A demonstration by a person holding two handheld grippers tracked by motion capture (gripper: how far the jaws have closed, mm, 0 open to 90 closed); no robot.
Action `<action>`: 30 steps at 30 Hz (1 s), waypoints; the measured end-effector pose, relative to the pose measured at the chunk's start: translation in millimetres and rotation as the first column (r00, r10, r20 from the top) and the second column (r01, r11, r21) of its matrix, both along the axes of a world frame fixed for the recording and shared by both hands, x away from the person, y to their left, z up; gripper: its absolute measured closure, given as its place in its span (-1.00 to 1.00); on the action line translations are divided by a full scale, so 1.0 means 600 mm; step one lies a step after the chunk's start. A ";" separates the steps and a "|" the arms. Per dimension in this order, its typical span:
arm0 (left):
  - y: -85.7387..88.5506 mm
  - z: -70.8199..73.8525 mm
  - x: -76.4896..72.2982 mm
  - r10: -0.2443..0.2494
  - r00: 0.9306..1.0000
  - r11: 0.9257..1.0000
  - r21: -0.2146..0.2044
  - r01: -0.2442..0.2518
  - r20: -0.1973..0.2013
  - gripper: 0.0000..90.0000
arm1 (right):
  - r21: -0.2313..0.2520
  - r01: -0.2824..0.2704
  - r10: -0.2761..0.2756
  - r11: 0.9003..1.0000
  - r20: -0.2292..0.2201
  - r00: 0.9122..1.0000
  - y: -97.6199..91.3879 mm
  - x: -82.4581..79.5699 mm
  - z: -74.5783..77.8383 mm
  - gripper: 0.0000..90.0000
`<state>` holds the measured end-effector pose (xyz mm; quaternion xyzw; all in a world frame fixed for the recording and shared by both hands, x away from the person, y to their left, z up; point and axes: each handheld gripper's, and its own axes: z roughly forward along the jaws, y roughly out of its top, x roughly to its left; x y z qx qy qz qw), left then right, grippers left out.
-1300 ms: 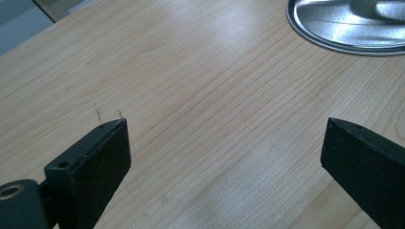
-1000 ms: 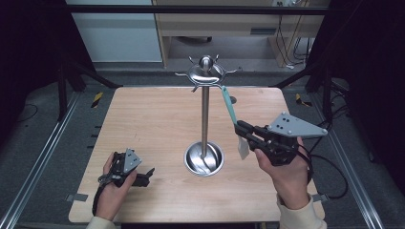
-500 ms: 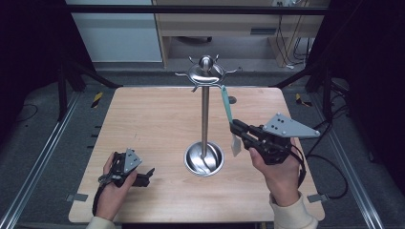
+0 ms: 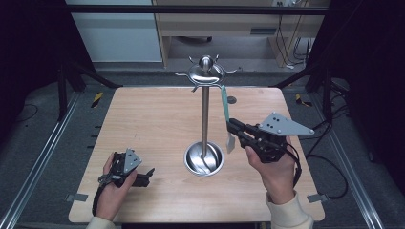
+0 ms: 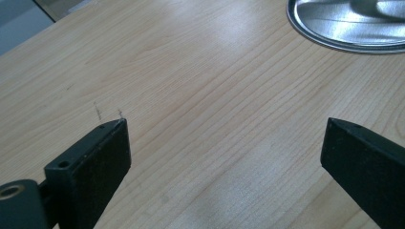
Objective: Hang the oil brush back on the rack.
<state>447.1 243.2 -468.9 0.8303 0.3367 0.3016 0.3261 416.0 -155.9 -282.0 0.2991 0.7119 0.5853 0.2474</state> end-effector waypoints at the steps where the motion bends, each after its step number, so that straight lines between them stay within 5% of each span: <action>1: 0.000 0.000 0.000 0.000 1.000 1.000 0.000 0.000 0.000 -0.94 | 0.000 -0.002 0.002 1.000 0.001 1.000 0.000 0.001 0.000 0.84; 5: 0.001 0.000 0.000 0.004 1.000 1.000 -0.006 -0.004 0.003 -0.94 | 0.002 -0.009 0.009 1.000 0.007 1.000 0.003 0.002 0.000 0.92; 13: 0.001 0.000 0.000 0.003 1.000 1.000 -0.007 -0.003 0.003 -0.94 | -0.014 -0.005 0.006 1.000 0.021 1.000 0.005 0.002 0.004 0.73; 19: 0.000 0.000 0.001 0.002 1.000 1.000 -0.007 -0.002 0.003 -0.94 | -0.080 0.116 -0.116 0.990 0.015 0.993 -0.009 0.010 0.006 0.21; 30: 0.000 -0.001 0.001 0.002 1.000 1.000 -0.005 -0.002 0.002 -0.94 | -0.155 0.208 -0.213 0.966 -0.014 0.977 -0.028 0.024 0.004 -0.26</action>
